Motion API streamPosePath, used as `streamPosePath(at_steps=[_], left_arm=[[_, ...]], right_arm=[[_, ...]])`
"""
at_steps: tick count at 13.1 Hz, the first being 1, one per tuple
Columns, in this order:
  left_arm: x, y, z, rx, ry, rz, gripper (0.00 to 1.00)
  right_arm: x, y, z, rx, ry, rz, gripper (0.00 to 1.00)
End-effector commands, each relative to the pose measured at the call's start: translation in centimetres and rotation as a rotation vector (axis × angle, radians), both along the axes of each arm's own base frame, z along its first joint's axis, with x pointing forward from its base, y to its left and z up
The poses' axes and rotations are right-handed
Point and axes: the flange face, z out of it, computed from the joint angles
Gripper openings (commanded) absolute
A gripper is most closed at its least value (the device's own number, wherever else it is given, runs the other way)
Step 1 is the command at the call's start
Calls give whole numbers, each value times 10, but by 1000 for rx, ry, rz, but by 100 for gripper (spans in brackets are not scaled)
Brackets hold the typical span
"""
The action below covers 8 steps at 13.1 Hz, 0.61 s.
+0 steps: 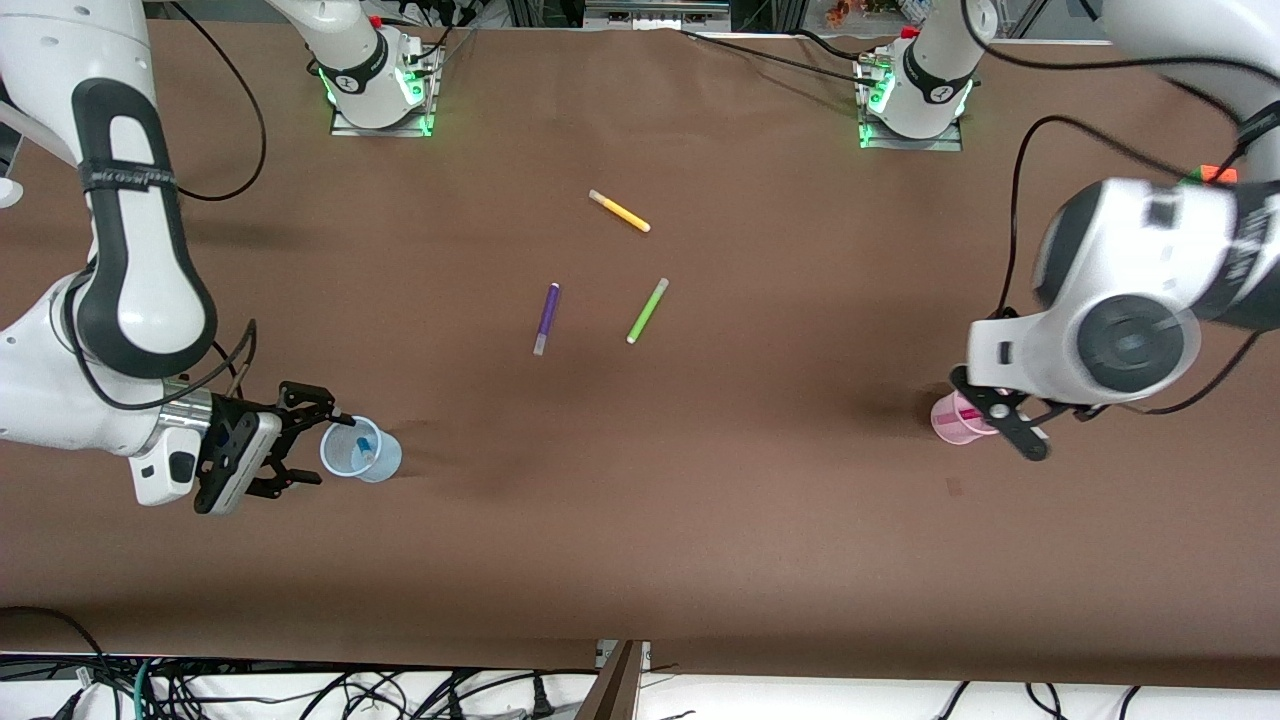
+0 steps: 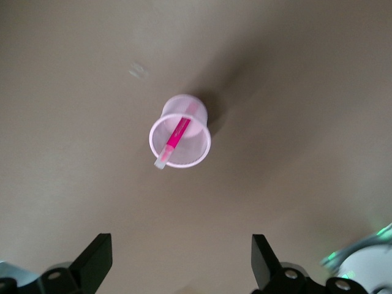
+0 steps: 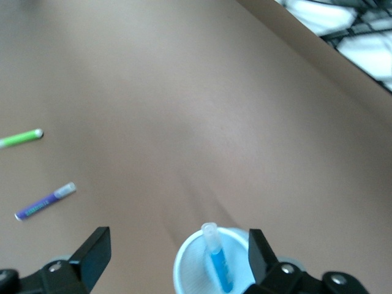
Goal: Place pink and blue markers in matching cups
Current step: 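Drop the pink marker into the pink cup while the right gripper drops blue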
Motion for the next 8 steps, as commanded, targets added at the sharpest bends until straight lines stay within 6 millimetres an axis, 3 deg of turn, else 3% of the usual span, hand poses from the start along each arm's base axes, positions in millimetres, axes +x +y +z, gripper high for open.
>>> streamPosePath(at_steps=[1,4,6,8], left_arm=[[3,2,37,-40,-91,131,100],[9,19,97,-90,-219,175,100],[12,39,112,-106,-257,210,100],[10,43,116,-104,-270,237,100]], right_arm=[[0,34,33,-127,113,-224,100],[-6,46,55,-271,238,-464,100],[-18,41,71,-378,295,-541,100],[-34,37,97,-474,327,-636,100]])
